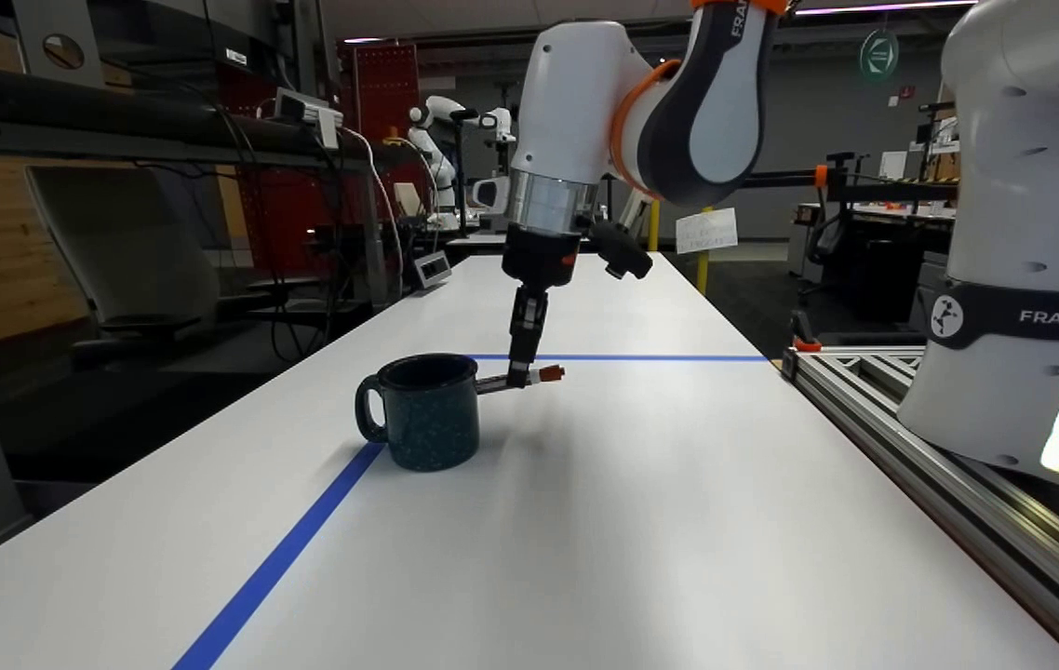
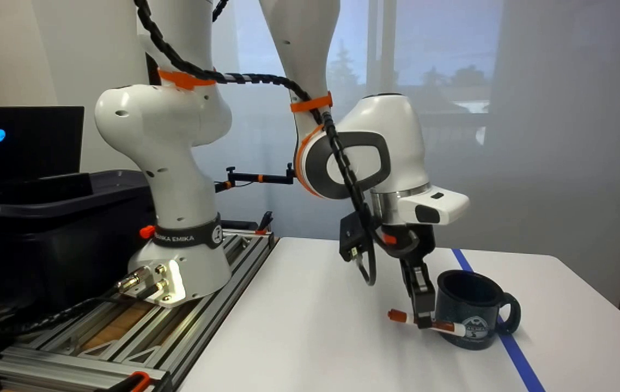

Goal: Pick up the marker from the cup and put it on the table

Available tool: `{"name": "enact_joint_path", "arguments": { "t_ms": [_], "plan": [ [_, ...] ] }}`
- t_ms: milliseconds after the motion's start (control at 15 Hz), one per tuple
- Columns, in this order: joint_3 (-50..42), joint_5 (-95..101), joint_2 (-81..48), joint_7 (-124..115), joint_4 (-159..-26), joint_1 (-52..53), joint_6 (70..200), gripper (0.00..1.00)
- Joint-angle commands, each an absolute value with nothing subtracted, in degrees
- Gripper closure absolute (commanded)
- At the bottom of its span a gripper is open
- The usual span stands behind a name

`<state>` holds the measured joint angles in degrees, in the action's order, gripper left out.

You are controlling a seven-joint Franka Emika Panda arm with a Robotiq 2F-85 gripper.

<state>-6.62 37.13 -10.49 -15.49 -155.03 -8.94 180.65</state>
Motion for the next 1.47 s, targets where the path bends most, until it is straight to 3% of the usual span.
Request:
{"name": "enact_joint_path", "arguments": {
  "t_ms": [0,333,400,533,933,1200,1400],
  "plan": [
    [-4.96,36.95,-13.88,-12.5,-155.21,-11.92,183.78,0.95],
    [0.41,23.79,-18.38,0.64,-155.58,-14.88,183.88,0.94],
    [3.82,28.3,-19.26,-1.51,-154.36,-19.09,182.92,0.55],
    [10.08,27.54,-19.36,1.54,-154.35,-23.99,180.4,0.49],
    [33.05,18.2,-12.85,7.17,-154.86,-40.26,165.17,0.03],
    [48.69,0.78,-7.47,13.37,-152.26,-49.9,155.07,0.0],
    [53.04,-11.2,-0.55,12.71,-148.37,-51.48,144.27,0.0]
  ]
}}
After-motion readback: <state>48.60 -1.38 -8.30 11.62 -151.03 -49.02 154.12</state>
